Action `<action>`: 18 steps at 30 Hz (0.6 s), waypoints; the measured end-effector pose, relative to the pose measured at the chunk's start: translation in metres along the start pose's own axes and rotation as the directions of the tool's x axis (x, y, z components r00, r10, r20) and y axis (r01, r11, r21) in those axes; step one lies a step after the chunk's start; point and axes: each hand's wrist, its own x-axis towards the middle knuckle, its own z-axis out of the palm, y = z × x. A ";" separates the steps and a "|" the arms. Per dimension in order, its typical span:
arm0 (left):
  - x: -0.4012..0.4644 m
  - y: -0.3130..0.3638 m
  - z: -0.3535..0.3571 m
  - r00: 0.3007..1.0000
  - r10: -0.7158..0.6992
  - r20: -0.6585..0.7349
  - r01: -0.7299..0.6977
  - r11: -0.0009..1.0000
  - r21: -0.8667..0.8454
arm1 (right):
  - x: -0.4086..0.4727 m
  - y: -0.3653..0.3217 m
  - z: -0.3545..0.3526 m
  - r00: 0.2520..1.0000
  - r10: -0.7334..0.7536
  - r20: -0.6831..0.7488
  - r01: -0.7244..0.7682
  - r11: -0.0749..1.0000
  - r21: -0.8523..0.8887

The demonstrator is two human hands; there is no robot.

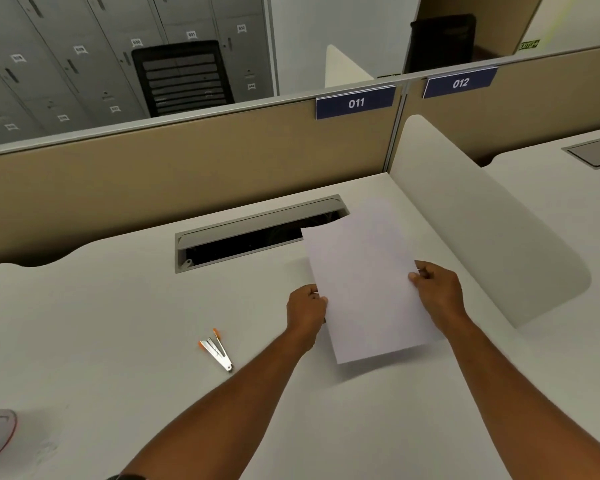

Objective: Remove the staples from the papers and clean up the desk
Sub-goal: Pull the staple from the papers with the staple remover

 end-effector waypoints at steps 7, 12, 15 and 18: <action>0.030 0.010 0.045 0.976 -0.156 0.151 0.172 0.981 -0.093 | 0.059 0.010 -0.020 0.998 0.055 -0.015 -0.056 0.994 -0.095; 0.035 0.014 0.067 0.955 -0.209 0.210 0.234 0.967 -0.103 | 0.084 0.019 -0.029 0.998 0.065 -0.022 -0.068 0.976 -0.208; 0.038 0.012 0.076 0.948 -0.211 0.240 0.237 0.968 -0.083 | 0.098 0.029 -0.032 0.997 0.065 -0.034 -0.072 0.954 -0.292; 0.038 0.013 0.080 0.945 -0.202 0.257 0.233 0.967 -0.099 | 0.103 0.033 -0.032 0.998 0.048 -0.032 -0.056 0.935 -0.350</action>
